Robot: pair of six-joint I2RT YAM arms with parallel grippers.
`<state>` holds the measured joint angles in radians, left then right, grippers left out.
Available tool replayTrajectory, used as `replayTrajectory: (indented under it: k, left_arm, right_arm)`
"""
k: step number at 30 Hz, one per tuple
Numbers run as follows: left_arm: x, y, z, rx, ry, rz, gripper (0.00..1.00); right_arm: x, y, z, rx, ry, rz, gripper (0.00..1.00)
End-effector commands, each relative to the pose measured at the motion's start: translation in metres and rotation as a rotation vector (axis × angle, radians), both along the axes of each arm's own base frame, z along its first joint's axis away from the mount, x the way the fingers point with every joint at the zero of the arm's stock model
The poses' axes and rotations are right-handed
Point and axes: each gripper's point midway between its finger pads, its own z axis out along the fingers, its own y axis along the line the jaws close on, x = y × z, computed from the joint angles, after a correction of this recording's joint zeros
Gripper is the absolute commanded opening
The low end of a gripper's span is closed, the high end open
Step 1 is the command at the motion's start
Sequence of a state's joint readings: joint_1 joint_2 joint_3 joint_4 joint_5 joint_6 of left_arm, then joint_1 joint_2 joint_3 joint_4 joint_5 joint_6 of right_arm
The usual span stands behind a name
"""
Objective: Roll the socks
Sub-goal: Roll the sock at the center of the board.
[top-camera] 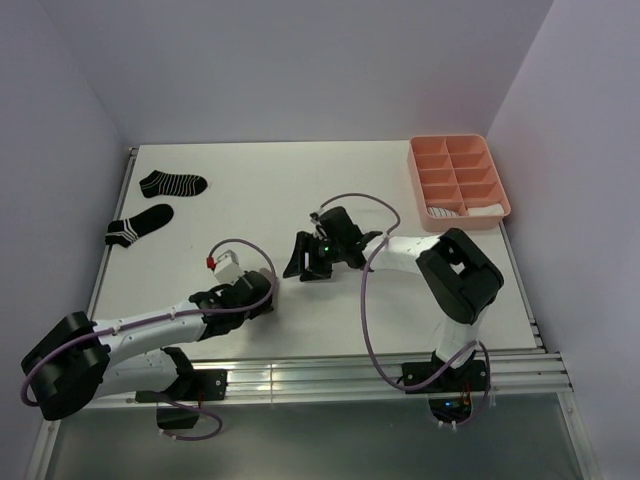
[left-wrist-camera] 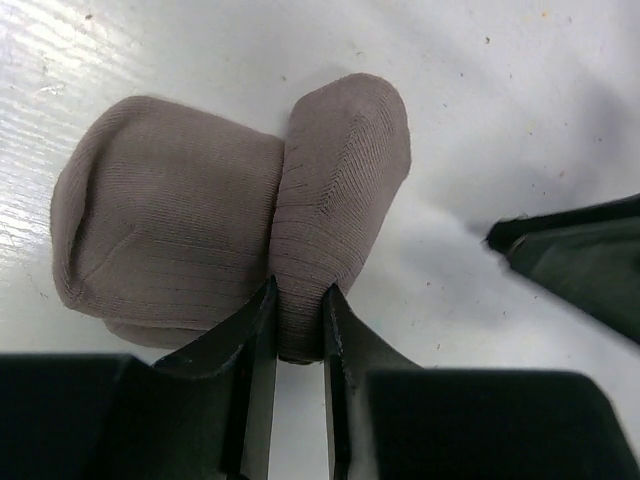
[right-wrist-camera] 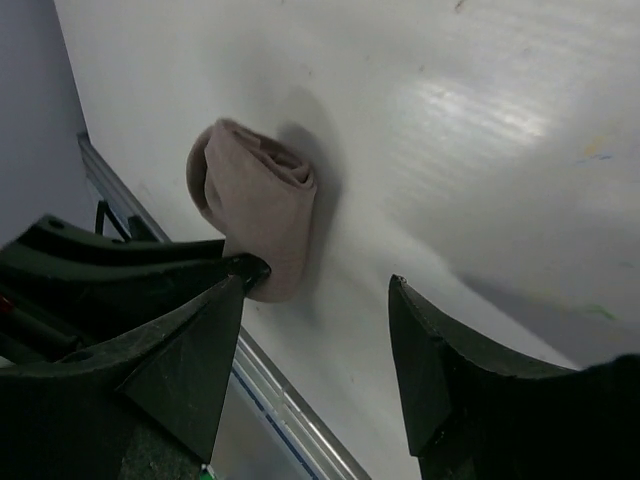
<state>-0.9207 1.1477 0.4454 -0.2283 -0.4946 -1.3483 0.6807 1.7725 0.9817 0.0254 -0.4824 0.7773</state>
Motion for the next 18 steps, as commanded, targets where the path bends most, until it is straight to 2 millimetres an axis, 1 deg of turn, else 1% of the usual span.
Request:
replayTrajectory:
  k: [1, 2, 3, 4, 5, 8, 9, 12, 14, 15, 17, 18]
  left_arm:
    - [-0.013, 0.009, -0.016, -0.043, 0.103, 0.044, 0.01]
    - [-0.016, 0.010, -0.020, -0.053, 0.122, 0.045, 0.01]
    - [-0.016, 0.012, -0.022, -0.061, 0.130, 0.058, 0.01]
    - [-0.016, 0.013, -0.023, -0.067, 0.133, 0.062, 0.01]
    - [-0.017, 0.014, -0.025, -0.072, 0.144, 0.064, 0.01]
    - [-0.019, 0.018, -0.027, -0.076, 0.159, 0.081, 0.02]
    - [-0.019, 0.019, -0.026, -0.085, 0.161, 0.090, 0.02]
    - [-0.022, 0.020, -0.027, -0.096, 0.170, 0.101, 0.02]
    - [-0.023, 0.020, -0.027, -0.104, 0.174, 0.102, 0.02]
    - [-0.024, 0.021, -0.027, -0.110, 0.174, 0.104, 0.02]
    - [-0.026, 0.021, -0.029, -0.116, 0.181, 0.102, 0.02]
    - [-0.026, 0.020, -0.028, -0.123, 0.182, 0.103, 0.02]
  right_arm:
    - [-0.017, 0.033, 0.007, 0.127, -0.044, 0.098, 0.67]
    - [-0.023, 0.036, 0.003, 0.132, -0.030, 0.112, 0.67]
    - [-0.027, 0.043, 0.003, 0.153, -0.027, 0.120, 0.67]
    - [-0.029, 0.045, -0.006, 0.153, -0.006, 0.118, 0.67]
    - [-0.032, 0.046, -0.008, 0.164, 0.009, 0.122, 0.67]
    - [-0.030, 0.051, -0.018, 0.176, 0.043, 0.110, 0.67]
    - [-0.030, 0.052, -0.025, 0.169, 0.057, 0.107, 0.67]
    - [-0.032, 0.055, -0.036, 0.169, 0.089, 0.105, 0.67]
    - [-0.034, 0.059, -0.038, 0.192, 0.105, 0.107, 0.67]
    - [-0.035, 0.058, -0.044, 0.187, 0.121, 0.107, 0.67]
    - [-0.033, 0.060, -0.048, 0.183, 0.127, 0.104, 0.67]
    - [-0.034, 0.060, -0.053, 0.175, 0.137, 0.106, 0.67]
